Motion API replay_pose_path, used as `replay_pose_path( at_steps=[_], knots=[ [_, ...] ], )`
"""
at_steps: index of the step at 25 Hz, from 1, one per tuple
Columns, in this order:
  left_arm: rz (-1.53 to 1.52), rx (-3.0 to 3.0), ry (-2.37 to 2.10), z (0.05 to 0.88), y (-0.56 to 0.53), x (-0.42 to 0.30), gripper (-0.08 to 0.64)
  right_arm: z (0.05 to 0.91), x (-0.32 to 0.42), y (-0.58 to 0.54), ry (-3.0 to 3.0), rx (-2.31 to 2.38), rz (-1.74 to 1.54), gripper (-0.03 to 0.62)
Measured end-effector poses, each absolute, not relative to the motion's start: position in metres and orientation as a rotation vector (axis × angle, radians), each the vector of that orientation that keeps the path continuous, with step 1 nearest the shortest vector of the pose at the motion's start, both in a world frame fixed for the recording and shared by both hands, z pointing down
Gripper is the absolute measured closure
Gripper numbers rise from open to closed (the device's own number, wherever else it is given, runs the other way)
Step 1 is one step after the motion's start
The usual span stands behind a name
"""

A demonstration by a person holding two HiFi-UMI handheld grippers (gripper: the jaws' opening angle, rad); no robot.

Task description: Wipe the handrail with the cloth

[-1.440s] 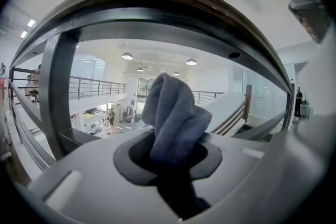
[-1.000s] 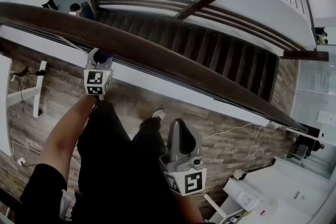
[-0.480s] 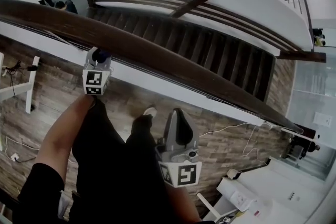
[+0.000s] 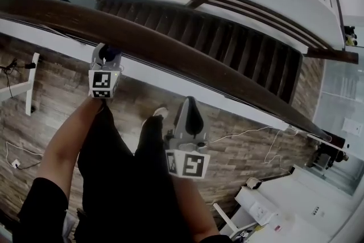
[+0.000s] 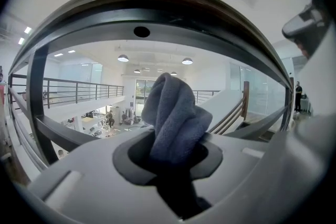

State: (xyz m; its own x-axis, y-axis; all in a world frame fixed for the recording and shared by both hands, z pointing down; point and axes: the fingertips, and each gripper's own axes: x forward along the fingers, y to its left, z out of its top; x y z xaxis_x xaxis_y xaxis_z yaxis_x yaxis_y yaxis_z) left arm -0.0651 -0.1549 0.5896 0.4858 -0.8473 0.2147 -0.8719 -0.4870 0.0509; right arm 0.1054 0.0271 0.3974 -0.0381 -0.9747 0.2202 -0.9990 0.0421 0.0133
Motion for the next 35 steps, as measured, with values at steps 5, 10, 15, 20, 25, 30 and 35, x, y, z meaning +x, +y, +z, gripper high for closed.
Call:
replay_pose_path(
  at_steps=[5,10,15,20,25,30,35],
  knots=[
    [0.235,2.591,-1.492,0.582,-0.148,-0.046,0.469,0.424,0.127,0.008,-2.084,2.086,0.253,0.583],
    [0.248,2.571,-1.477,0.581,-0.140,-0.035,0.469,0.424,0.133,0.000,-2.064,2.140,0.244,0.589],
    [0.276,2.584,-1.457,0.584,-0.133,-0.020,0.469,0.428,0.132,0.003,-2.079,2.134,0.278,0.589],
    [0.269,2.609,-1.432,0.585,-0.123,0.005,0.468,0.427,0.147,0.011,-2.069,2.142,0.289,0.589],
    [0.280,2.602,-1.412,0.590,-0.110,0.025,0.468,0.426,0.169,0.022,-2.043,2.168,0.265,0.589],
    [0.280,2.585,-1.422,0.584,-0.103,0.056,0.468,0.428,0.207,0.040,-2.008,2.237,0.282,0.589],
    [0.288,2.597,-1.390,0.588,-0.092,0.093,0.468,0.445,0.248,0.058,-1.985,2.284,0.334,0.589]
  ],
)
